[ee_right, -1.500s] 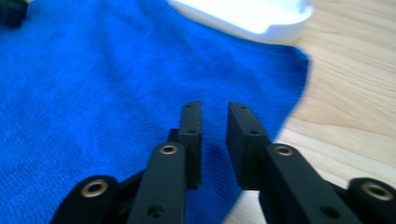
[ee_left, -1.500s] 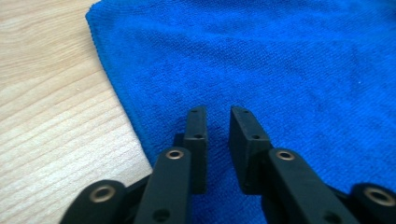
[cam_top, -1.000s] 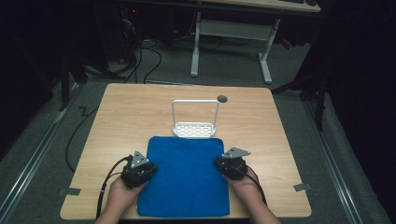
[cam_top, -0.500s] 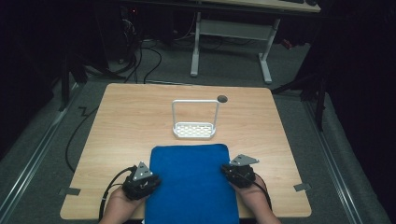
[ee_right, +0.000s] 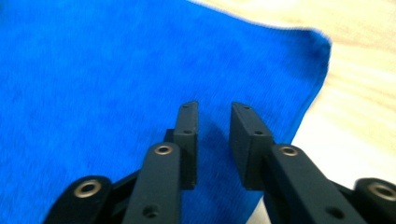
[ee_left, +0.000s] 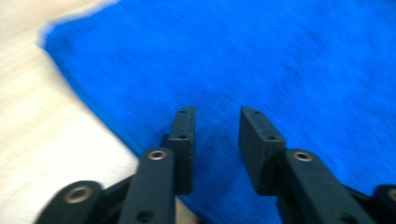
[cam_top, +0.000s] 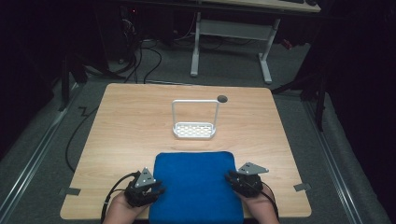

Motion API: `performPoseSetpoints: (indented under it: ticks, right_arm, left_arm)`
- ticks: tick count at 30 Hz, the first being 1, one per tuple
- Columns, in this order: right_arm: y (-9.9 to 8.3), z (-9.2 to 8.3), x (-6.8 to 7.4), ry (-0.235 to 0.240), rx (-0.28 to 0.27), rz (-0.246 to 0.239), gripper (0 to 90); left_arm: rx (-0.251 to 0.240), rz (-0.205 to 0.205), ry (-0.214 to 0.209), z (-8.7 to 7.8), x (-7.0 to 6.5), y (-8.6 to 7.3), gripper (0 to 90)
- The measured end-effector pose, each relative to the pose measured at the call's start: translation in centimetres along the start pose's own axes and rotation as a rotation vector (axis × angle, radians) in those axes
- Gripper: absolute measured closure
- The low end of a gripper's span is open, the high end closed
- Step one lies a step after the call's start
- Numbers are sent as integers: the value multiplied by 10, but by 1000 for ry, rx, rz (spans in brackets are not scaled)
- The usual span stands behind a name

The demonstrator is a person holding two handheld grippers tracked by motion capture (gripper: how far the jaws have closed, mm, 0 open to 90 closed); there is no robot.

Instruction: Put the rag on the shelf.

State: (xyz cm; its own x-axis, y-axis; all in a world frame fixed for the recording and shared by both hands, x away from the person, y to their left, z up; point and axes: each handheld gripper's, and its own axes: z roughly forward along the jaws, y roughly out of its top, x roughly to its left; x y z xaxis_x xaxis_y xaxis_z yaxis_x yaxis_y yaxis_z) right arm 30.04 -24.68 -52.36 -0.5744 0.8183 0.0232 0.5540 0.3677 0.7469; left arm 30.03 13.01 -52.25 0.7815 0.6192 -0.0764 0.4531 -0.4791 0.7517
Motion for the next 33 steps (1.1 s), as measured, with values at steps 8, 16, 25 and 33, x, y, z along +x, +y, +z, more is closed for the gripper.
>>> performPoseSetpoints:
  ticks: [8,16,25,33]
  right_arm:
    - [7,6,-5,-17,-27,-7,634]
    - [11,6,-7,-37,-40,-5,542]
    - [10,2,-10,-60,-58,-4,528]
    - [12,5,-18,-65,-69,19,488]
  left_arm:
    - [-117,-141,106,-8,28,1,505]
    - [-130,-246,182,14,56,24,493]
    - [-72,-269,164,48,69,38,532]
    - [-47,-227,179,50,67,34,701]
